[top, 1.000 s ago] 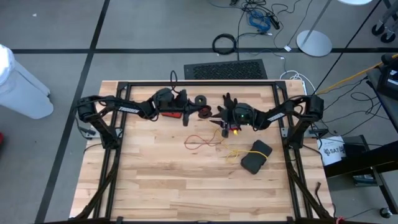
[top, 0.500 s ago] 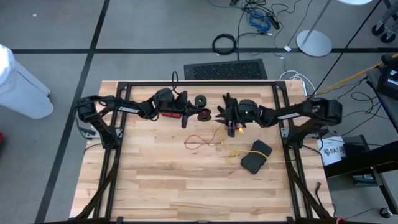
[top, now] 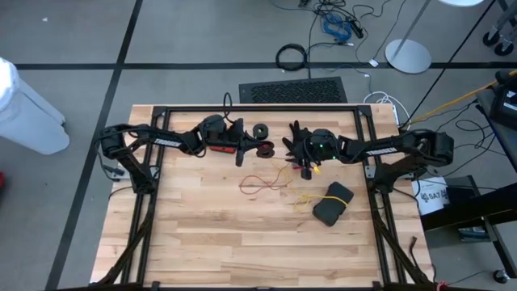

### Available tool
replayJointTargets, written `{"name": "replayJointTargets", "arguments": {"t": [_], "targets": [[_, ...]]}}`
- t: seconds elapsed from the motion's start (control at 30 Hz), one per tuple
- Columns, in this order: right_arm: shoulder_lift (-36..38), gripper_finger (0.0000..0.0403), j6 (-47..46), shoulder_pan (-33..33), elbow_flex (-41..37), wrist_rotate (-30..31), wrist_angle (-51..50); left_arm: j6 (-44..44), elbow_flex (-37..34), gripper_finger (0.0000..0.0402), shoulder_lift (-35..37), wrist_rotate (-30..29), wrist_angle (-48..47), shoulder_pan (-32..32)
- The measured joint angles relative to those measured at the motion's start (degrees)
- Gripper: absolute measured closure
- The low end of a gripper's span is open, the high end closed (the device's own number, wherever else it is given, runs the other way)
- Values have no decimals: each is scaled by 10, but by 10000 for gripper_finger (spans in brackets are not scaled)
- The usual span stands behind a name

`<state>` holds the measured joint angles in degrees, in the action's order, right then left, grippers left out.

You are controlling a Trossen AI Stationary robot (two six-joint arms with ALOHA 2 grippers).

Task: Coil cords
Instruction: Coil the red wire onto spool

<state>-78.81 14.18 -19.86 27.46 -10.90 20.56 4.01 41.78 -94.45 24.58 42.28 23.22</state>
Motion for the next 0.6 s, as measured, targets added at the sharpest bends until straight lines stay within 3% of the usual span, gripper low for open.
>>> {"name": "replayJointTargets", "arguments": {"t": [0.6], "targets": [[47,324,13,0,0,-30,-44,-4,0,393,0,24,-18,0]]}}
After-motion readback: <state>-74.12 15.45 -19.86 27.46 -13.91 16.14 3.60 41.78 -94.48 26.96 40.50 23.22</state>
